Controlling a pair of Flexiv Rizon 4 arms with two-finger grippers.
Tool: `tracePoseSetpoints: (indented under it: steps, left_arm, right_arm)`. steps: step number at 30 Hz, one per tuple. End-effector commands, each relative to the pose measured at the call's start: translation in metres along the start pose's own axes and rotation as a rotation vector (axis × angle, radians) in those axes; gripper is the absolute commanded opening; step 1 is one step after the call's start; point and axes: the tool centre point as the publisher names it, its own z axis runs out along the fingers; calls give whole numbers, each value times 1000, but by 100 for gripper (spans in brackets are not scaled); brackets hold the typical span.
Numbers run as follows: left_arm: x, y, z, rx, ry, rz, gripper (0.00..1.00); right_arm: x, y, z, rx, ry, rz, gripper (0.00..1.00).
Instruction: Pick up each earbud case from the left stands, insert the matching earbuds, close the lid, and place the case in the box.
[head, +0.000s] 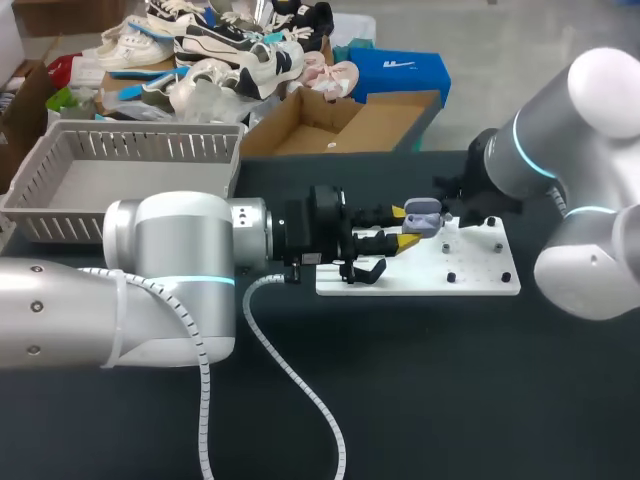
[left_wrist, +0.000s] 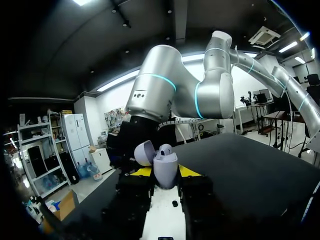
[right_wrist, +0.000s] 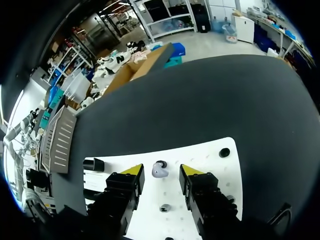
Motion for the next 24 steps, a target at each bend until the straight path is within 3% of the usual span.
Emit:
tracePoseSetpoints:
  steps: [1,12,24]
  left_arm:
    - [0,-1,1,-7,-1,2,0]
    - [0,-1,1,-7,-1,2,0]
    - [0,-1,1,-7,-1,2,0]
  right_arm:
    - [-3,1,1,3,17,7,44]
    - [0,0,5,-19,49,58,42]
    - [-1,2,4,-24,49,66,33]
